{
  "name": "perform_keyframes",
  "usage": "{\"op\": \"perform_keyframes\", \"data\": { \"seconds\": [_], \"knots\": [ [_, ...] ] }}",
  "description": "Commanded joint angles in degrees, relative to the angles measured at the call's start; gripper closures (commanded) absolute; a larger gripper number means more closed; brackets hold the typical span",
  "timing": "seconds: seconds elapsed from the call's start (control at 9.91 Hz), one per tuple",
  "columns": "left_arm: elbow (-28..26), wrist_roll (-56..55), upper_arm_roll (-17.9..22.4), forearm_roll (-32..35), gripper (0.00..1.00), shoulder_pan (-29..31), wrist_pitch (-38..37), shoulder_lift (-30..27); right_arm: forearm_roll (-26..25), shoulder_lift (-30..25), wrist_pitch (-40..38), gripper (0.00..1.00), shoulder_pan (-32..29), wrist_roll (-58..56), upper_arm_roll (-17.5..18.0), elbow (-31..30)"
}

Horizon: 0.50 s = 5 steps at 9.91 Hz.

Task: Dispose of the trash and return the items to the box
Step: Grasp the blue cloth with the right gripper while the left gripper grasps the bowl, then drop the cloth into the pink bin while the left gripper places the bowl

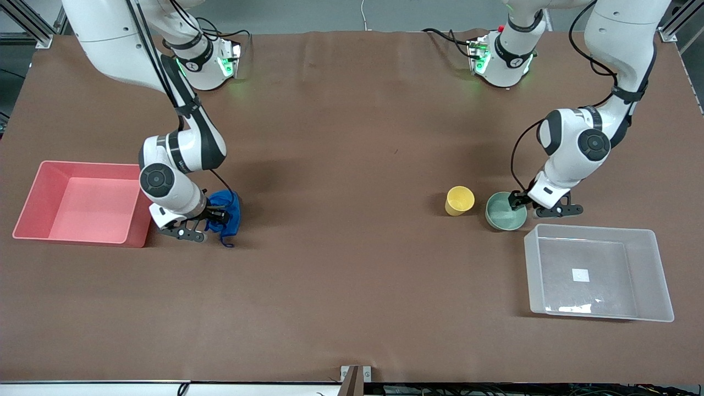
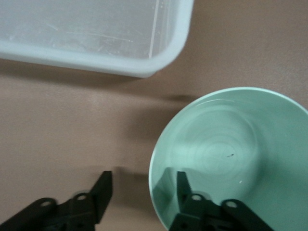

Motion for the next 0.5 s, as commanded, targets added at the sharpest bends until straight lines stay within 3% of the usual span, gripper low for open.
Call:
{"op": "perform_keyframes", "data": {
  "seconds": [0.0, 0.2, 0.4],
  "knots": [
    [0.5, 0.1, 0.1, 1.1, 1.0, -0.1, 0.9, 0.9, -0.3, -0.8, 1.2, 0.98, -0.9, 5.4, 0.7, -1.3],
    [-0.3, 0.3, 0.0, 1.0, 1.0, -0.1, -2.9, -6.3, -0.3, -1.3, -0.8, 1.0, -0.4, 6.6, 0.7, -0.3],
    [0.5, 0.8, 0.0, 1.1, 1.0, 0.0, -18.6, -16.4, -0.4, -5.1, -12.8, 1.0, -0.8, 5.5, 0.7, 4.7]
  ]
}}
